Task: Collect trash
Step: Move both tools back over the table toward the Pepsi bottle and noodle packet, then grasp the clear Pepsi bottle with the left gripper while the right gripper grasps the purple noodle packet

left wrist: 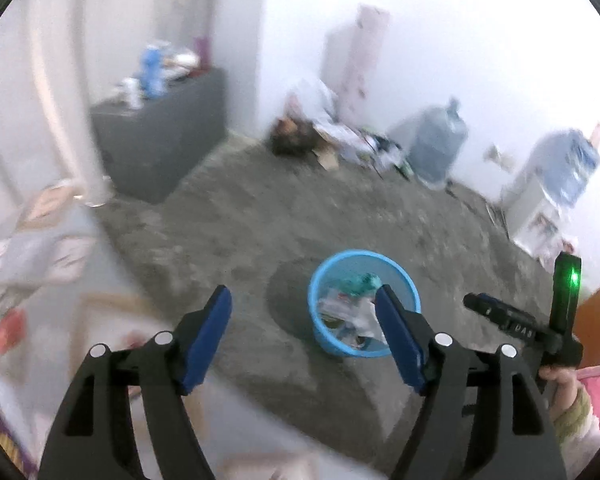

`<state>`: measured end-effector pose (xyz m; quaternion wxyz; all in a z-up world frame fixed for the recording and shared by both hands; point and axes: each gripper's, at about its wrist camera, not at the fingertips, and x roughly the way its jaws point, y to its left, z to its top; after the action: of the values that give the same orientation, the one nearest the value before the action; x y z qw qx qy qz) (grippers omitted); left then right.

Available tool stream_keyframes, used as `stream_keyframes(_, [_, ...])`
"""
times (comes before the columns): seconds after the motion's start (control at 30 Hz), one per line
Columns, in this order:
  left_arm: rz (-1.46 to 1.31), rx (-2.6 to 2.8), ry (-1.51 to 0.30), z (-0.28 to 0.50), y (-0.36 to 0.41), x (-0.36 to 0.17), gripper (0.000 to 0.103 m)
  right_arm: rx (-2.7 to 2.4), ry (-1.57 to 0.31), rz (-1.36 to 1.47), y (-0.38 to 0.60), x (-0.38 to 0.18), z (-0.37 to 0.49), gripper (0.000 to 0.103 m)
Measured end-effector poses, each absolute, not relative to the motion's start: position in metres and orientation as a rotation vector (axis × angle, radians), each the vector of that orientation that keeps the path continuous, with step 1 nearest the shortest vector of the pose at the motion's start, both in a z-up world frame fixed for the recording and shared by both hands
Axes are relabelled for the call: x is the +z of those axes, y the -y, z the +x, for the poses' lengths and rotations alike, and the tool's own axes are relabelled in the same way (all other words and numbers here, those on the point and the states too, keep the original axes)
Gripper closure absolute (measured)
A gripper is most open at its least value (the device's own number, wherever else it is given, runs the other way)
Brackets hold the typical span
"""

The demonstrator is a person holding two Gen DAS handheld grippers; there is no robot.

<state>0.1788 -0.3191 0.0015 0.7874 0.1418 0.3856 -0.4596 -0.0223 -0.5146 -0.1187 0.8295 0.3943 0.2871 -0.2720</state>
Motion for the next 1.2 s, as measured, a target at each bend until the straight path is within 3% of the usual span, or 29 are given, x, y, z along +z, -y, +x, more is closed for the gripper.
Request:
stream_keyframes(0.3, [0.187,-0.656,-0.728,0.167,0.113,0.042,0.03,-0.353,-0.602,0.651,0.446,-0.059,0.043,0.036])
stream_keyframes(0.63, [0.031,-0.336,-0.73,0.143,-0.069,0.036,0.03,-0.077,-0.644,0.42,0.331,-0.032,0.134,0.036])
stream_keyframes(1.2, [-0.115,-0.267,-0.883,0.187,-0.105,-0.033,0.03,0.33,-0.689,-0.206,0.135,-0.017,0.241,0.037])
